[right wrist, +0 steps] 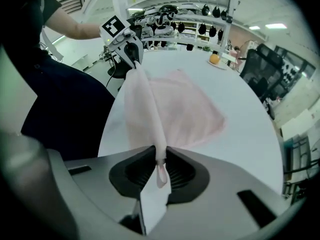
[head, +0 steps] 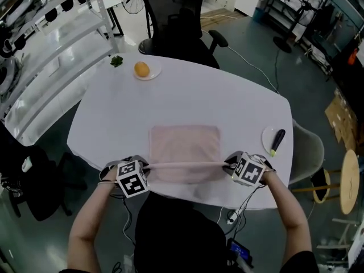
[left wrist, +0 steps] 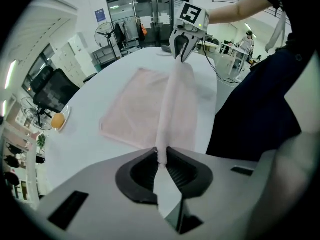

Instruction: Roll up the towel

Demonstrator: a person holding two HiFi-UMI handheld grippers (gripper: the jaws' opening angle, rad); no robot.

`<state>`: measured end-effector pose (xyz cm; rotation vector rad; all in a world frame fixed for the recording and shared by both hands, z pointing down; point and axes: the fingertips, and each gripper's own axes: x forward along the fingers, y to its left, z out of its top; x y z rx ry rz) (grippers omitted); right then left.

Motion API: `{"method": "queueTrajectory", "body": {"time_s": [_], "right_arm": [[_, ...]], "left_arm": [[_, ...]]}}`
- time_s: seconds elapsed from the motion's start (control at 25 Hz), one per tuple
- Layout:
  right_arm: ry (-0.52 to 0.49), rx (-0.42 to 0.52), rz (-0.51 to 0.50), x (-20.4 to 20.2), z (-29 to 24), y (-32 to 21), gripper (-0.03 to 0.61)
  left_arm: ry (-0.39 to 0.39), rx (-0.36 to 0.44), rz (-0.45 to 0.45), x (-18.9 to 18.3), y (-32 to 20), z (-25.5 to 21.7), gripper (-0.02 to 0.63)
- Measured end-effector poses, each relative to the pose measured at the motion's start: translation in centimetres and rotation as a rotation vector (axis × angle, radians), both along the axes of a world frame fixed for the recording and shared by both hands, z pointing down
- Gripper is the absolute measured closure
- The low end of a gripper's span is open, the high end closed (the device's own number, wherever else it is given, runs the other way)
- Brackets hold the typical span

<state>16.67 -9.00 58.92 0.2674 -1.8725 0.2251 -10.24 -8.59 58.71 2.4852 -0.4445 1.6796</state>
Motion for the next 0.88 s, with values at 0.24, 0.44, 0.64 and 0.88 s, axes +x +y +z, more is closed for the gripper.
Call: {"method": "queueTrajectory", "body": {"time_s": [0.24, 0.44, 0.64, 0.88], "right_arm": [[0.069, -0.051, 0.056, 0.2, 3.0, -2.6, 0.508], [0.124, -0.044, 0.068, 0.1, 4.0, -3.7, 0.502], [0.128, -0.028, 0.101, 0.4, 4.1, -4.1, 0.479], [0.122, 0.194, 0.132, 1.7, 1.4, -6.4, 0.334]], "left_arm": [[-0.024, -0.045, -0.011, 0.0, -2.4, 2.4, 0.552], [-0.036, -0.043, -0.016, 0.2, -3.6, 3.9, 0.546], [-0.039, 0.013, -0.024, 0.1, -4.4, 4.0, 0.488], [0.012, 0.105, -0.096, -0.8, -5.5, 1.3, 0.366]]}}
